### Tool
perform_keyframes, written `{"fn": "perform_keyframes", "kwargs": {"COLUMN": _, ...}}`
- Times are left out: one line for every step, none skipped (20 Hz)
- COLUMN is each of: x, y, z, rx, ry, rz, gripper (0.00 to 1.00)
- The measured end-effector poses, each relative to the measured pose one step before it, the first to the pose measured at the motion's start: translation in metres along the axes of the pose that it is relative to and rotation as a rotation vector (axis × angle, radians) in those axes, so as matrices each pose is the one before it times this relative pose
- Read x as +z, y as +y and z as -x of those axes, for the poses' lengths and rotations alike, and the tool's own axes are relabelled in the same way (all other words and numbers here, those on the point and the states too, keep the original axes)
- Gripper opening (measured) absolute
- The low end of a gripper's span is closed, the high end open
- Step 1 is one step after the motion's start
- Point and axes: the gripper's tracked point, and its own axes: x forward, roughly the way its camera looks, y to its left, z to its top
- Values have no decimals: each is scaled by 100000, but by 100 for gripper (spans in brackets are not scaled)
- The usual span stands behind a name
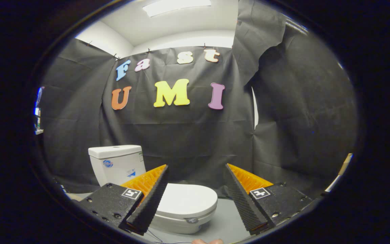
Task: Open the toilet lid.
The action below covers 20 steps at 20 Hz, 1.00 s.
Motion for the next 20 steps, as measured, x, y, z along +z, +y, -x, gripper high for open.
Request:
{"fn": "perform_keyframes", "kwargs": {"x": -139, "y": -155, "z": -58, "rx": -427, "ry": 438, "rz": 628, "gripper": 100}}
{"fn": "perform_keyframes", "kwargs": {"x": -66, "y": -126, "z": -49, "rx": -564, "ry": 339, "rz": 50, "gripper": 100}}
{"fn": "perform_keyframes", "kwargs": {"x": -26, "y": -128, "z": -10, "rx": -599, "ry": 486, "rz": -420, "gripper": 100}}
{"fn": "perform_keyframes", "kwargs": {"x": -299, "y": -108, "z": -121, "rx": -628, "ry": 662, "rz": -438, "gripper": 100}}
{"fn": "perform_keyframes", "kwargs": {"x": -195, "y": -244, "z": -38, "rx": -1090, "ry": 713, "rz": -379, "gripper": 100}}
{"fn": "perform_keyframes", "kwargs": {"x": -368, "y": 135, "z": -82, "rx": -12, "ry": 972, "rz": 163, "gripper": 100}}
{"fn": "perform_keyframes", "kwargs": {"x": -399, "y": 48, "z": -190, "rx": -388, "ry": 1338, "rz": 653, "gripper": 100}}
{"fn": "perform_keyframes", "kwargs": {"x": -335, "y": 127, "z": -122, "rx": 30, "ry": 1143, "rz": 865, "gripper": 100}}
{"fn": "perform_keyframes", "kwargs": {"x": -93, "y": 45, "z": -191, "rx": -575, "ry": 645, "rz": 604, "gripper": 100}}
{"fn": "perform_keyframes", "kwargs": {"x": -77, "y": -94, "z": -265, "rx": -690, "ry": 645, "rz": -246, "gripper": 100}}
{"fn": "perform_keyframes", "kwargs": {"x": -205, "y": 140, "z": -261, "rx": -747, "ry": 845, "rz": -1045, "gripper": 100}}
{"fn": "perform_keyframes", "kwargs": {"x": -352, "y": 166, "z": -294, "rx": -717, "ry": 1273, "rz": -1511, "gripper": 100}}
{"fn": "perform_keyframes", "kwargs": {"x": -565, "y": 315, "z": -302, "rx": -9, "ry": 1687, "rz": -1706, "gripper": 100}}
{"fn": "perform_keyframes", "kwargs": {"x": -884, "y": 387, "z": -395, "rx": 149, "ry": 2415, "rz": -1573, "gripper": 100}}
{"fn": "perform_keyframes", "kwargs": {"x": -877, "y": 352, "z": -444, "rx": 398, "ry": 2876, "rz": -2043, "gripper": 100}}
{"fn": "perform_keyframes", "kwargs": {"x": -1070, "y": 429, "z": -438, "rx": 740, "ry": 3681, "rz": -2341, "gripper": 100}}
{"fn": "perform_keyframes", "kwargs": {"x": -963, "y": 181, "z": -478, "rx": 374, "ry": 3053, "rz": -3260, "gripper": 100}}
{"fn": "perform_keyframes", "kwargs": {"x": -910, "y": 453, "z": -514, "rx": 1665, "ry": 3336, "rz": -3542, "gripper": 100}}
{"fn": "perform_keyframes", "kwargs": {"x": -792, "y": 374, "z": -565, "rx": 1343, "ry": 2718, "rz": -3605, "gripper": 100}}
{"fn": "perform_keyframes", "kwargs": {"x": -587, "y": 174, "z": -765, "rx": 1195, "ry": 2427, "rz": -3499, "gripper": 100}}
